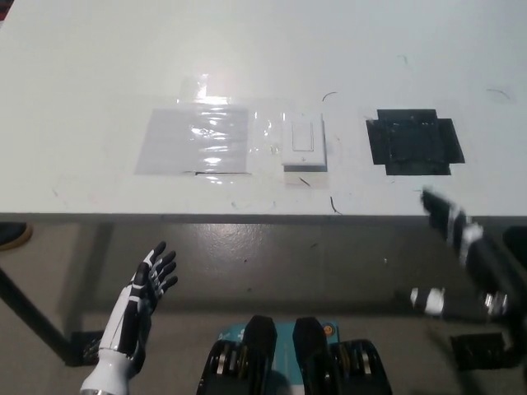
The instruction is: A white switch is kept at the centre of the table close to the robot and the robot uses its right hand to press it to turn it on
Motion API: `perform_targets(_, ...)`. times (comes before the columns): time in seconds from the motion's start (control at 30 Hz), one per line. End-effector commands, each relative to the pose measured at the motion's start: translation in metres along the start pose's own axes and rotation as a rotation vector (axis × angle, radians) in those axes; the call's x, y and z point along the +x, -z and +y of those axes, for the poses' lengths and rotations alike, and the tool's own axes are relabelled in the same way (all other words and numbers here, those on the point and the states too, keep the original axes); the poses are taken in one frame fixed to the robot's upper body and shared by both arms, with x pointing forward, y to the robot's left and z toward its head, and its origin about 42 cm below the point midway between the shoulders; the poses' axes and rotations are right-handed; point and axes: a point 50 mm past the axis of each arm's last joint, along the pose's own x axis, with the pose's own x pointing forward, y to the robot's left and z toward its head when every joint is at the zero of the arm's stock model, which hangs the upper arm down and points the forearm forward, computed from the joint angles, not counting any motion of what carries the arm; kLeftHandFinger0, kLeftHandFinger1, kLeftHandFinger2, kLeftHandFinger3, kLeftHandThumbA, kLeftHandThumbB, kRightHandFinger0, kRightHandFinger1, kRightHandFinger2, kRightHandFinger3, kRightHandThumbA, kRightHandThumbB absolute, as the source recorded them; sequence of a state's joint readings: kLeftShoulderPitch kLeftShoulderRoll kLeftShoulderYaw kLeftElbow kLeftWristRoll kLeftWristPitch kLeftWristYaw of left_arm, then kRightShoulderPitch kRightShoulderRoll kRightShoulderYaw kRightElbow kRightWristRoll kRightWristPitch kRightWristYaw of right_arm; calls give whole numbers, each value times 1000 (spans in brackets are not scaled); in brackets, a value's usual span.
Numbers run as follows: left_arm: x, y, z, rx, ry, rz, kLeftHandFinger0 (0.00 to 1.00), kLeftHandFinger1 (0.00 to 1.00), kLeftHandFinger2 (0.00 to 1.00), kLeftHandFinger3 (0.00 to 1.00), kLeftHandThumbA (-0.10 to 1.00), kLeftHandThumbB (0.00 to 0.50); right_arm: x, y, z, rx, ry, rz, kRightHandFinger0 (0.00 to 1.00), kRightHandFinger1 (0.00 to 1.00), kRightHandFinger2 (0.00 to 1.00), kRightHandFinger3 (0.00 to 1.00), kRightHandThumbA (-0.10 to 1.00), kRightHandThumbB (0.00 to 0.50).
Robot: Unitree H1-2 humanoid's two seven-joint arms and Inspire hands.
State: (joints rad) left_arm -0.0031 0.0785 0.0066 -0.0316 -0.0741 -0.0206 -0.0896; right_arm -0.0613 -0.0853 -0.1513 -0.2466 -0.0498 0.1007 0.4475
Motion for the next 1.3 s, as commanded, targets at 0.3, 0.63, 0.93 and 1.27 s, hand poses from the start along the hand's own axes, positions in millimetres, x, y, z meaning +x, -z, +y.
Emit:
perform_targets(0.3,-4,-6,-1,-1,12,-47,1000,1000,1000,1000,1000,21,-9,64,46,228,202,-49,1000,1000,1000,1000,1000,100)
perform_targets(0.63,-7,-6,-1,10,14,-42,1000,1000,1000,1000,1000,33,-13,82,48,211,200,-20,1000,1000,1000,1000,983,119)
perform_targets(0.93,-5,-7,-2,3,21,-51,1000,1000,1000,1000,1000,28,-13,81,47,183,194,-27,1000,1000,1000,1000,1000,126)
perform_targets(1.27,-4,-6,-2,8,35,-50,1000,1000,1000,1000,1000,23,-13,82,45,172,198,-31,1000,1000,1000,1000,978,116)
